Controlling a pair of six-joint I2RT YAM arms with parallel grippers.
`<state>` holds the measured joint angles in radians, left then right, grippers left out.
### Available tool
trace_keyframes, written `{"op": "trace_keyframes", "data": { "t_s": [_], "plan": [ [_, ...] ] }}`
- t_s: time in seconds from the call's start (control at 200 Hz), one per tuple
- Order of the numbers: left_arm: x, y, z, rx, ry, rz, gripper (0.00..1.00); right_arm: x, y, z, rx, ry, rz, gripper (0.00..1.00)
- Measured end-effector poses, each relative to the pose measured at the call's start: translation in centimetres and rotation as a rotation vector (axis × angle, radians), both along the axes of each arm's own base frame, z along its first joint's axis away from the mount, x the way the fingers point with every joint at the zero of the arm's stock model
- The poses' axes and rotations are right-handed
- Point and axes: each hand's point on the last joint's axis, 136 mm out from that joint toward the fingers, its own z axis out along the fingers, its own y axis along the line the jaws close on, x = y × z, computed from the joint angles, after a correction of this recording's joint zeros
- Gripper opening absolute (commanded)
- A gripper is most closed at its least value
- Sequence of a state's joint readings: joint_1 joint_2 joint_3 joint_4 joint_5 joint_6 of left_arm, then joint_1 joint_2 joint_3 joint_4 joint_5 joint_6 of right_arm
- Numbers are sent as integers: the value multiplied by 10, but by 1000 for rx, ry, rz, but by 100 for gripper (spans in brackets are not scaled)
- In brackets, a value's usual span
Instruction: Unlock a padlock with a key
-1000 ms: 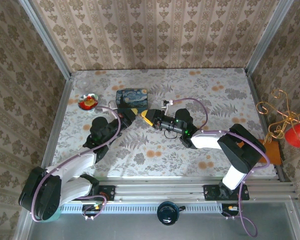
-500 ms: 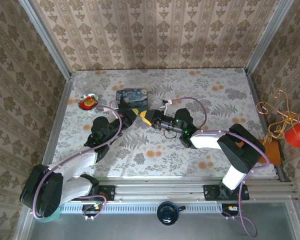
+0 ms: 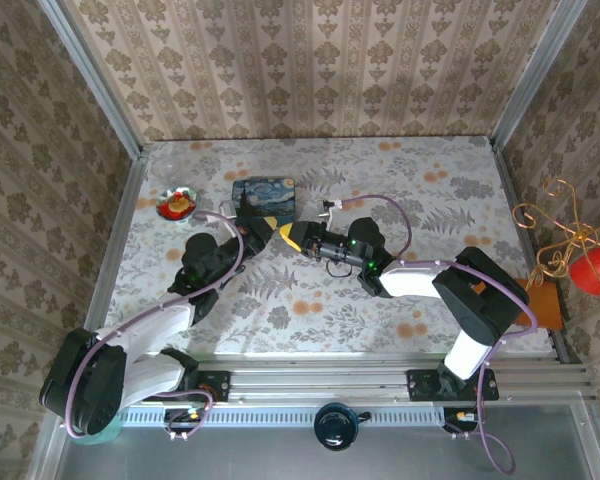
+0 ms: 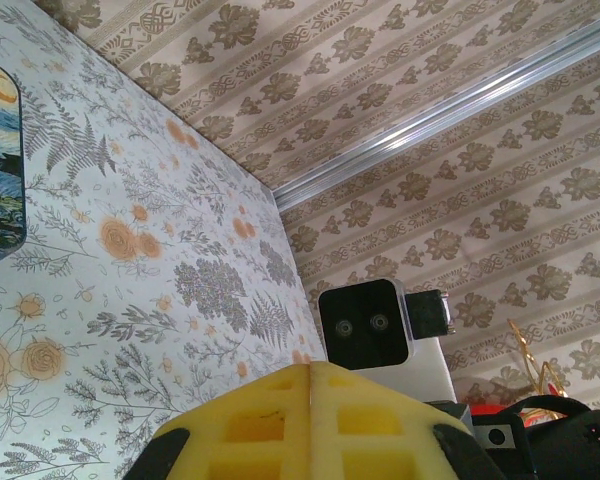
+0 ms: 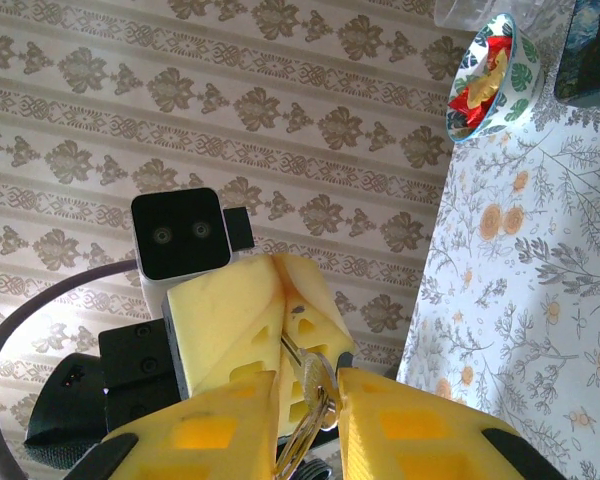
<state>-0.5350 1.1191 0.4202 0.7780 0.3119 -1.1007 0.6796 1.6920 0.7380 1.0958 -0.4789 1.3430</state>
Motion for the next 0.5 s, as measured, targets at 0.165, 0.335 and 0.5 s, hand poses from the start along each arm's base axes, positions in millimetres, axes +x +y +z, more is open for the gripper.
{"op": "trace_keyframes", "data": {
  "t_s": [0.165,0.335,0.5],
  "plan": [
    [0,0,0,0,0,0,0,0,0,-1,-2,2,0,25],
    [0,0,0,0,0,1,0,0,0,-1,-2,2,0,24],
    [-3,2,2,2,3,2,0,0,0,-1,-2,2,0,25]
  ]
}}
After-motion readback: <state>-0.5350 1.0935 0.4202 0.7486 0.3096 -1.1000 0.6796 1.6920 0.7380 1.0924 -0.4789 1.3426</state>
